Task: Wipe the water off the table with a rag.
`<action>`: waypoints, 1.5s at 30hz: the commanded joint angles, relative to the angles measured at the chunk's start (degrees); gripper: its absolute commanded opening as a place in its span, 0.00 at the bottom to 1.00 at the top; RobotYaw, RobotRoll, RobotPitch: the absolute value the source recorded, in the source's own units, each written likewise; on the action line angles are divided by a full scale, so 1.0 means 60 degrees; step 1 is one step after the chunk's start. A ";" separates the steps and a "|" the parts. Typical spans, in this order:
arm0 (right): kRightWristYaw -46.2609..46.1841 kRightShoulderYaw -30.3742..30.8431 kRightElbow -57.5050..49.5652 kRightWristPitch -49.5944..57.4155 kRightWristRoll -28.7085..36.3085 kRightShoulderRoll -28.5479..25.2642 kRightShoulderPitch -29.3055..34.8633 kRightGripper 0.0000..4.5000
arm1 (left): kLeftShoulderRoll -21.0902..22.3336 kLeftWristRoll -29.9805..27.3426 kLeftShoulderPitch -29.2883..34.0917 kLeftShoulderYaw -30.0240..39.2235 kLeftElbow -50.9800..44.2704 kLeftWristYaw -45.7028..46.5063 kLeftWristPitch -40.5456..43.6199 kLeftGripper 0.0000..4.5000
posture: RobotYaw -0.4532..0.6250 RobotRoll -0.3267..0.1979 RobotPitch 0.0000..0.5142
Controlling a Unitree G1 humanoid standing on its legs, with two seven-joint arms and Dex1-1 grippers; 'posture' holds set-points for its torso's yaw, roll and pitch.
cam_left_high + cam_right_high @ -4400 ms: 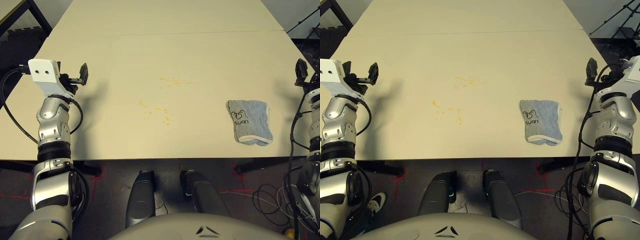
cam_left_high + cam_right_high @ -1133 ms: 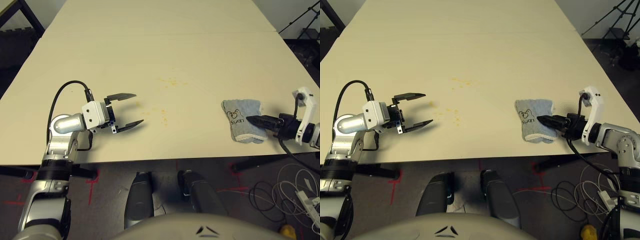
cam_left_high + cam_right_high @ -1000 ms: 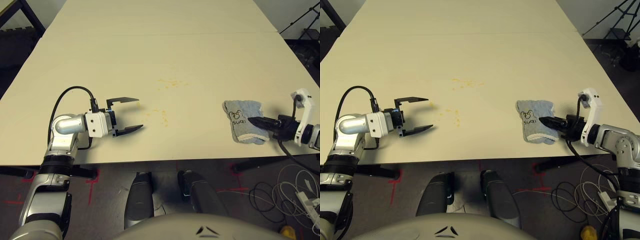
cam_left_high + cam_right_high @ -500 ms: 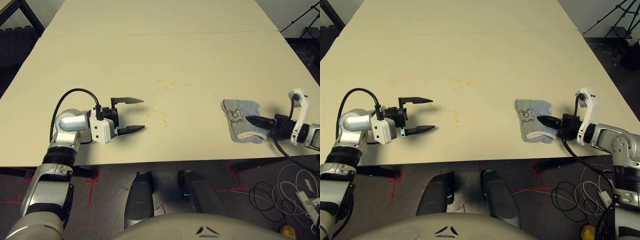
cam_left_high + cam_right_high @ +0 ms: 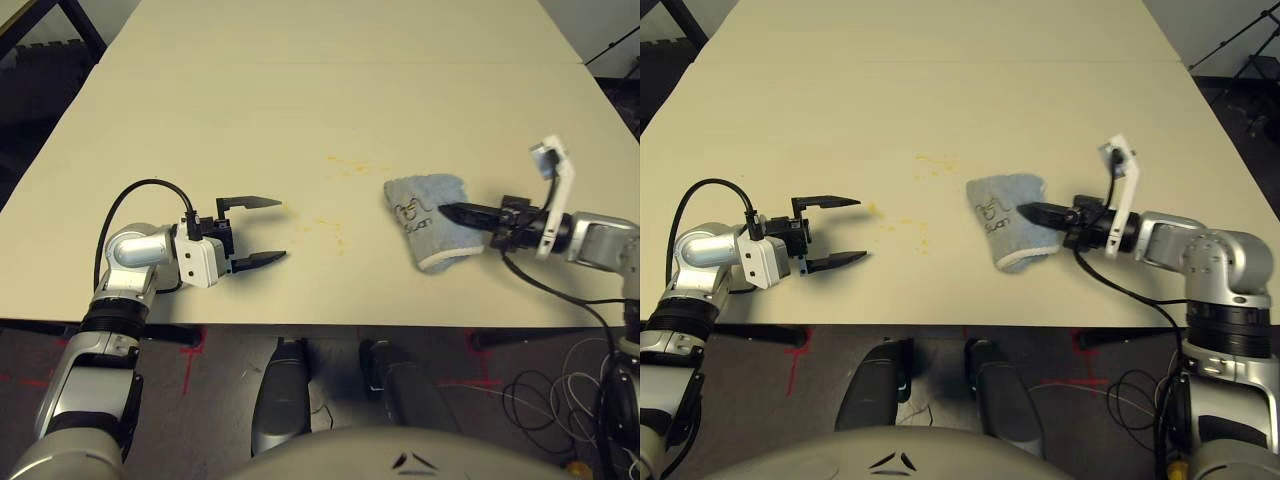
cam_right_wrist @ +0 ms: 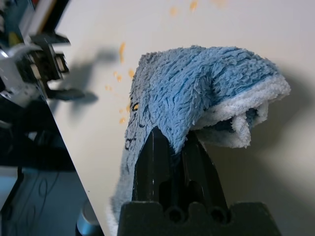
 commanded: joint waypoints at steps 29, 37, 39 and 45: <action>-0.0807 0.3027 0.4011 -0.2322 -0.3236 0.5305 -0.2953 0.01 | 0.0829 -0.0305 0.0856 0.0110 -0.0498 0.0126 0.0080 1.00 | 0.73 0.62 0.42; -0.0216 0.2810 0.2918 -0.1628 -0.3107 0.3877 -0.2519 0.01 | 0.0874 -0.0314 0.0934 0.0151 -0.0488 0.0184 0.0220 1.00 | 0.71 0.62 0.41; -0.0139 0.2642 0.2614 -0.1451 -0.3018 0.3458 -0.2409 0.01 | 0.0848 -0.0257 0.0815 0.0156 -0.0362 0.0195 0.0235 1.00 | 0.70 0.62 0.41; 0.0123 0.2165 0.1495 -0.0832 -0.2670 0.1989 -0.1906 0.01 | 0.0772 -0.0181 0.0521 0.0140 0.0057 0.0172 0.0116 1.00 | 0.69 0.62 0.40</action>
